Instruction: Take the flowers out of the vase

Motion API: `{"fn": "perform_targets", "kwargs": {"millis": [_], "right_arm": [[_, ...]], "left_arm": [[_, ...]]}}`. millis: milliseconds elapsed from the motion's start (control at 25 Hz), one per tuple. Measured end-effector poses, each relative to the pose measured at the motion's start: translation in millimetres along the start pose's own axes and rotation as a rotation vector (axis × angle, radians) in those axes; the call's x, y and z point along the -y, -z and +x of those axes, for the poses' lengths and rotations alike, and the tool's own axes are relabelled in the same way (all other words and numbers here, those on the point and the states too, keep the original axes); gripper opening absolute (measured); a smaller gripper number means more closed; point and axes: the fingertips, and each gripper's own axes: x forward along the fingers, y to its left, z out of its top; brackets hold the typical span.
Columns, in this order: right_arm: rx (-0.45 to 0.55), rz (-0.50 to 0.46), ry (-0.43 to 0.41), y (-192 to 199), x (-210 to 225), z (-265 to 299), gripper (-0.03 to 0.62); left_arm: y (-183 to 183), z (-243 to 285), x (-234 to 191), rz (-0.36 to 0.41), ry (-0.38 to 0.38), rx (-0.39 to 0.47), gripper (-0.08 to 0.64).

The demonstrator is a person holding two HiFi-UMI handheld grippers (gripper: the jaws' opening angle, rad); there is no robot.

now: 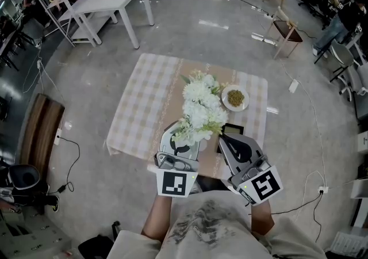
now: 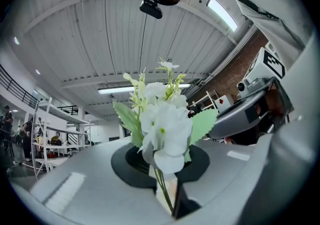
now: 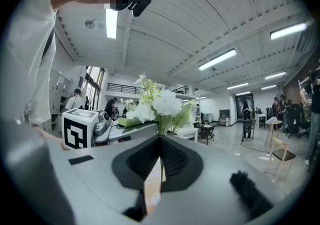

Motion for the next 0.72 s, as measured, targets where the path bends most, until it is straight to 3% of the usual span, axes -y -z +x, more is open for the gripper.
{"fn": "perform_targets", "kwargs": {"millis": [720], "right_arm": [[-0.003, 0.0, 0.006, -1.2, -2.1, -3.4, 0.015]], "left_arm": [[0.6, -3.2, 4.7, 0.001, 0.009, -0.007, 0.057]]}}
